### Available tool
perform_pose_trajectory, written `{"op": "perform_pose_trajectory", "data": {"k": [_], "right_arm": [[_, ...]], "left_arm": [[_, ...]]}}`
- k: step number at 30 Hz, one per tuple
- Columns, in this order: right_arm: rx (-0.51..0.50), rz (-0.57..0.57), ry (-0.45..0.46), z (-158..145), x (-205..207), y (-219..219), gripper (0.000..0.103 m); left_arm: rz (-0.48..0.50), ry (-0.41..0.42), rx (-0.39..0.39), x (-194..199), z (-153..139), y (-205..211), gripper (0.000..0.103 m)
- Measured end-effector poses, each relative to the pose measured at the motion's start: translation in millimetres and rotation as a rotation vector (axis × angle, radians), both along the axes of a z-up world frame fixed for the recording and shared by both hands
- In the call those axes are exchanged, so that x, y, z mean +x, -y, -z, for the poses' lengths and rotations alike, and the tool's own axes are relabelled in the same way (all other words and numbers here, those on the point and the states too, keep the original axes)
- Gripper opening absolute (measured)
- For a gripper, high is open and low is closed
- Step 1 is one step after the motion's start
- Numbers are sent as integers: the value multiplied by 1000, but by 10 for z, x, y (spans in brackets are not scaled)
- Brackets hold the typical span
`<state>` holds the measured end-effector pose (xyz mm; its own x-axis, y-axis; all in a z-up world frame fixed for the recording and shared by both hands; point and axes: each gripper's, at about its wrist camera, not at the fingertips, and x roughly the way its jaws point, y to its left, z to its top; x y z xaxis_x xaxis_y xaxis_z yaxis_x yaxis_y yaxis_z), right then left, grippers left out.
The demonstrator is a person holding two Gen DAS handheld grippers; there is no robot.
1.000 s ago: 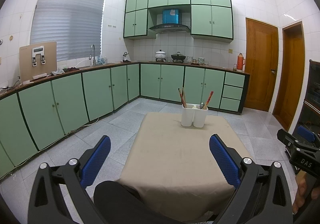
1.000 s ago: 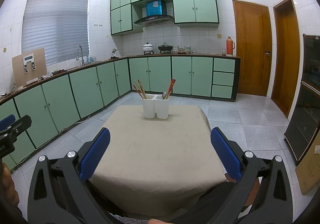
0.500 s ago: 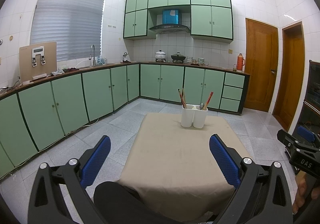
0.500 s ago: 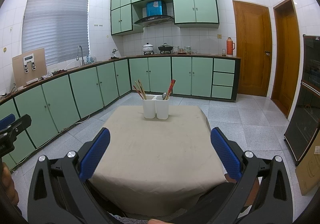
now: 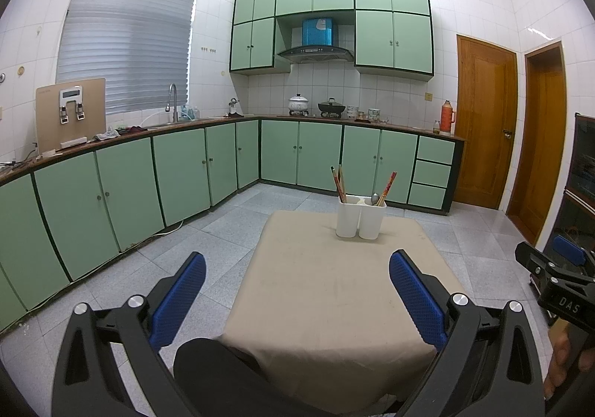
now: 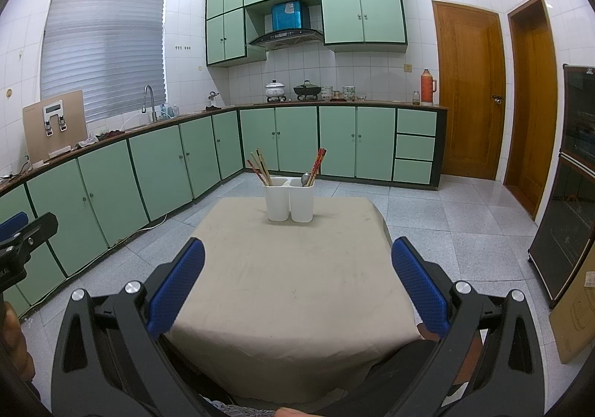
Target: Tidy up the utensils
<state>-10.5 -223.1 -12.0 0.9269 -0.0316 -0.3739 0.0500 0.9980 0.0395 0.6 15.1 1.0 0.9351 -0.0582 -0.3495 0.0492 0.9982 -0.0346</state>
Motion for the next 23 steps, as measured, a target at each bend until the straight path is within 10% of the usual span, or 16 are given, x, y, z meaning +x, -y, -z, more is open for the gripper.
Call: {"op": "perform_pose_trajectory", "data": {"k": [23], "right_arm": [[0, 1, 0, -16, -5, 20, 98]], "left_arm": [[5, -5, -5, 49, -78, 39, 97]]}}
